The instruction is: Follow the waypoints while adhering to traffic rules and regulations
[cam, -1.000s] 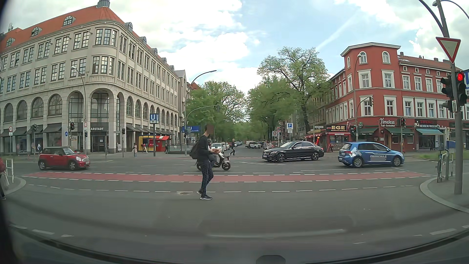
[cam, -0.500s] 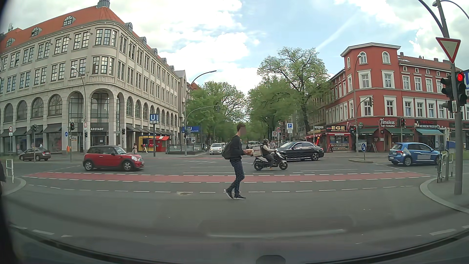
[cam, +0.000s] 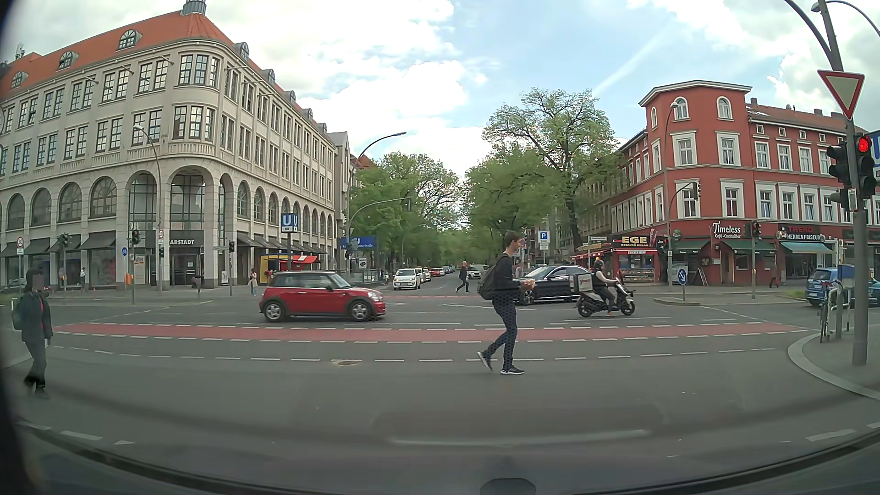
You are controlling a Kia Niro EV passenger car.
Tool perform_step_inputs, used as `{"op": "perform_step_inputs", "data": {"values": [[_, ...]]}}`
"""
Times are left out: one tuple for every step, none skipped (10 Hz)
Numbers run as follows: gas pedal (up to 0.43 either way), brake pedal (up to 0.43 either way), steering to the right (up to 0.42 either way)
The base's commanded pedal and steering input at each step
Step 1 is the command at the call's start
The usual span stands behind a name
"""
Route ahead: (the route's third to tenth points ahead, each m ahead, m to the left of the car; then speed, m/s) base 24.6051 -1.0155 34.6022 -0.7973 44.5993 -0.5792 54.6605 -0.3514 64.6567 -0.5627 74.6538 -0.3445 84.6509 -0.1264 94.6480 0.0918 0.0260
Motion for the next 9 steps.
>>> {"op": "perform_step_inputs", "data": {"values": [[0.0, 0.439, -0.003], [0.0, 0.433, -0.003], [0.0, 0.433, -0.003], [0.0, 0.427, -0.003], [0.0, 0.427, -0.003], [0.0, 0.427, -0.003], [0.0, 0.427, -0.003], [0.0, 0.427, -0.003], [0.0, 0.427, -0.003]]}}
